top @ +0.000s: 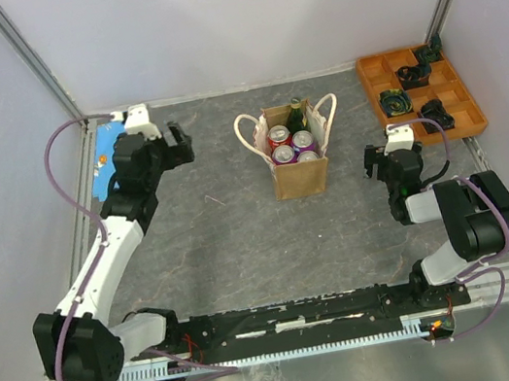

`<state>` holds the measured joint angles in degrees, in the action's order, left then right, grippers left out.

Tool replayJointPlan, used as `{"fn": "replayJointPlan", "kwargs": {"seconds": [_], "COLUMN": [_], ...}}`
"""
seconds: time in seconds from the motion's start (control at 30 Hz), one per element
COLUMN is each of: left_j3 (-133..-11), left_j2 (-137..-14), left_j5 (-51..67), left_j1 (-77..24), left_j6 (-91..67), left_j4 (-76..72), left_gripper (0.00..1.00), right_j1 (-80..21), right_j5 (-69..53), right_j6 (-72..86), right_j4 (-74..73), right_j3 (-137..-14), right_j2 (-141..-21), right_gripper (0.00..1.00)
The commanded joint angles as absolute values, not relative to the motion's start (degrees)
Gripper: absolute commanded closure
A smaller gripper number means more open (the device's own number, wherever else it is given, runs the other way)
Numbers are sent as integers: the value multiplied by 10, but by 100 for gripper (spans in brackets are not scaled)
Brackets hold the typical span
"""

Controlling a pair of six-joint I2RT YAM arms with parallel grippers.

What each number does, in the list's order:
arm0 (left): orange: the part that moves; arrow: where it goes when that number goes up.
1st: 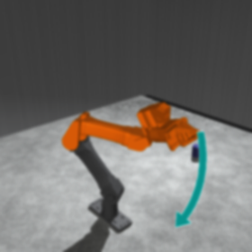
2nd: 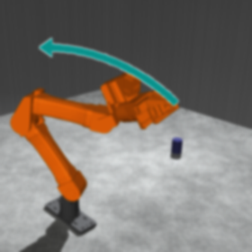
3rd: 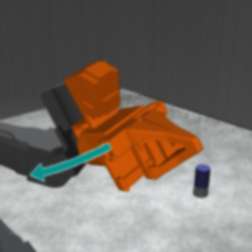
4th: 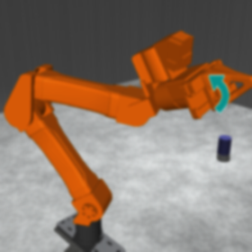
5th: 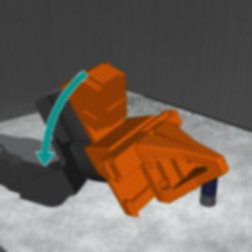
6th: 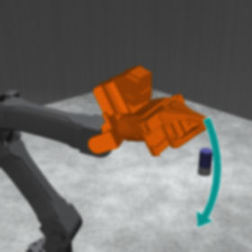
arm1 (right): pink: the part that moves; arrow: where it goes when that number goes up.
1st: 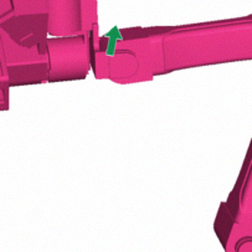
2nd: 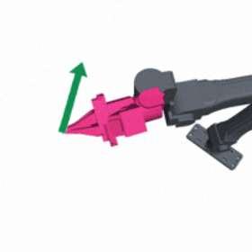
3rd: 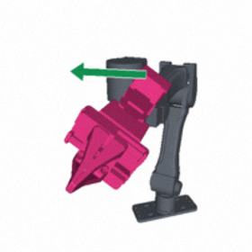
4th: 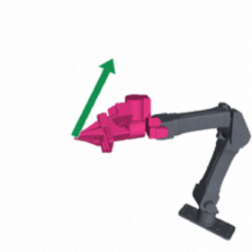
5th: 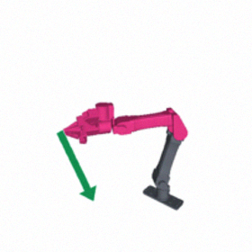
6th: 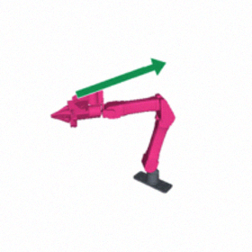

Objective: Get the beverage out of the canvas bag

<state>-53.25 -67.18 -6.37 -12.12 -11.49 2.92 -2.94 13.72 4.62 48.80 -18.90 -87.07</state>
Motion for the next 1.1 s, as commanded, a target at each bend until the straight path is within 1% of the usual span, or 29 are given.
{"fn": "replayJointPlan", "kwargs": {"seconds": [0.0,0.1,0.13,0.2,0.23,0.4,0.43,0.47,0.53,0.6,0.67,0.9,1.07], "left_j3": [-622,-675,-690,-719,-732,-803,-819,-835,-871,-911,-923,-918,-872], "left_j2": [-693,-726,-737,-768,-782,-874,-895,-918,-958,-994,-1020,-1064,-1060], "left_j5": [-15,11,25,62,76,136,143,148,158,158,155,132,130], "left_j1": [-194,-235,-248,-271,-283,-343,-353,-364,-385,-403,-412,-413,-414], "left_j6": [-75,-59,-53,-43,-40,-37,-38,-38,-27,-10,-9,-35,-41], "left_j4": [-3,-1,1,3,3,6,9,15,39,67,80,110,116], "left_gripper": [1,0,6,31,41,84,90,93,94,93,90,89,90], "right_j1": [-28,-28,-28,-28,-27,-28,-28,-28,-28,-28,-28,-28,-27], "right_j5": [133,133,133,133,132,133,133,132,132,133,133,133,132], "right_j6": [44,44,44,43,43,44,44,43,44,44,44,43,43], "right_j4": [503,503,503,503,502,503,503,503,503,503,503,503,503], "right_j3": [-205,-205,-205,-205,-205,-205,-205,-205,-205,-205,-205,-205,-204], "right_j2": [-865,-866,-866,-866,-866,-865,-866,-866,-865,-866,-865,-865,-866], "right_gripper": [1,1,1,1,1,1,1,1,1,1,1,1,1]}}
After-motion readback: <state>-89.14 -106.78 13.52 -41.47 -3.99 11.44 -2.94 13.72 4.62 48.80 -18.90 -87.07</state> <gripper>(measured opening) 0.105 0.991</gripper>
